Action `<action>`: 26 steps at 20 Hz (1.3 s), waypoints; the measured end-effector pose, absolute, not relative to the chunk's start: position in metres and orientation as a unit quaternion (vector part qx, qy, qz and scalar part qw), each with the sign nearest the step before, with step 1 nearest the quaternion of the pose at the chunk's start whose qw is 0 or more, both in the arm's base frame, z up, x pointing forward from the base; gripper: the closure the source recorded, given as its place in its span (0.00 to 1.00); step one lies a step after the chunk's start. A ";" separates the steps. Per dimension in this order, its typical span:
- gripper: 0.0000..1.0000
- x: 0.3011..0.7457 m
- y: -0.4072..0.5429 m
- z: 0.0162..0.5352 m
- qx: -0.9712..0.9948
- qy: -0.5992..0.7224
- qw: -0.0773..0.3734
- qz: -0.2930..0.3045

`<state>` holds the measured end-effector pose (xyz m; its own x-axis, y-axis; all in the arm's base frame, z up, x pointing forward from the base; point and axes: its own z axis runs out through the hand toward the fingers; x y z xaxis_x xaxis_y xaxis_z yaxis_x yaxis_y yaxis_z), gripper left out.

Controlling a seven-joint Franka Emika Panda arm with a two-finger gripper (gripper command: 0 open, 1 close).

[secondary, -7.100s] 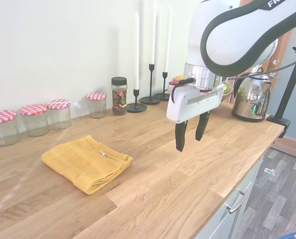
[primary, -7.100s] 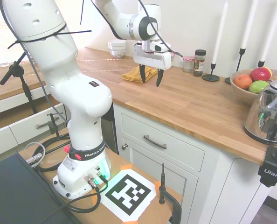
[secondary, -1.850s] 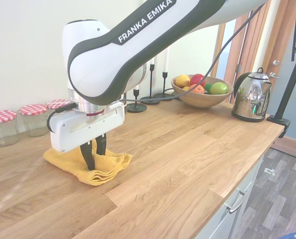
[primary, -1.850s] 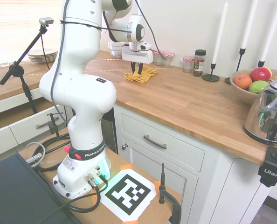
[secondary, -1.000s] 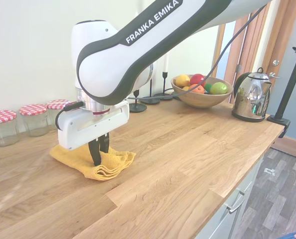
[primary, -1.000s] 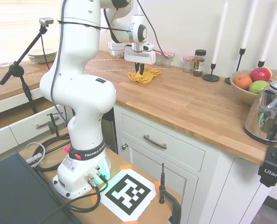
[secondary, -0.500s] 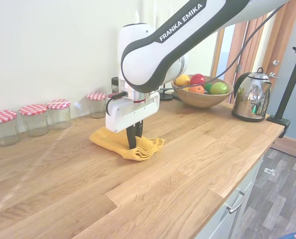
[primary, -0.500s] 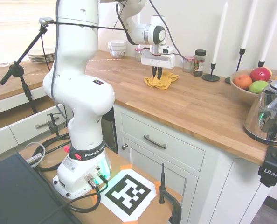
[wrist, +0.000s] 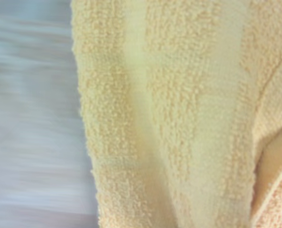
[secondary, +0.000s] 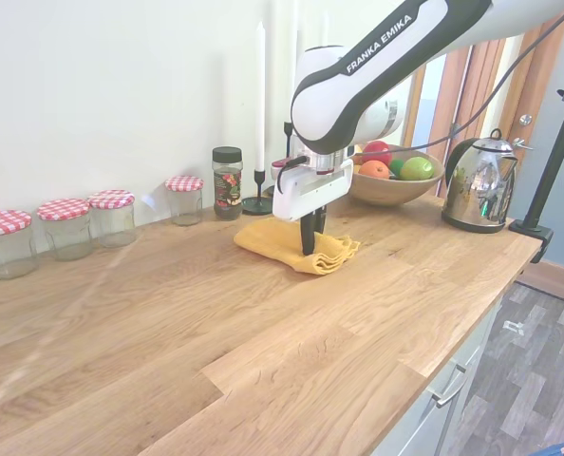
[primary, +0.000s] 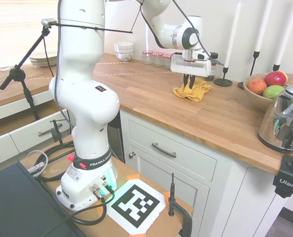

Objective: Wipe the counter

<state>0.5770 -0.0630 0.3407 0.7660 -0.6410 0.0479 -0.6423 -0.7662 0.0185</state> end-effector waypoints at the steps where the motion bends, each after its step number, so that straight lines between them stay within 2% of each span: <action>1: 1.00 0.576 -0.071 0.341 0.939 -0.343 0.017 0.019; 16: 1.00 0.567 -0.124 0.341 0.935 -0.354 0.011 0.017; 26: 1.00 0.568 -0.059 0.334 0.941 -0.338 -0.001 0.015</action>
<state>0.5675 -0.0591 0.3335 0.7712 -0.6360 0.0272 -0.6359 -0.7716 -0.0124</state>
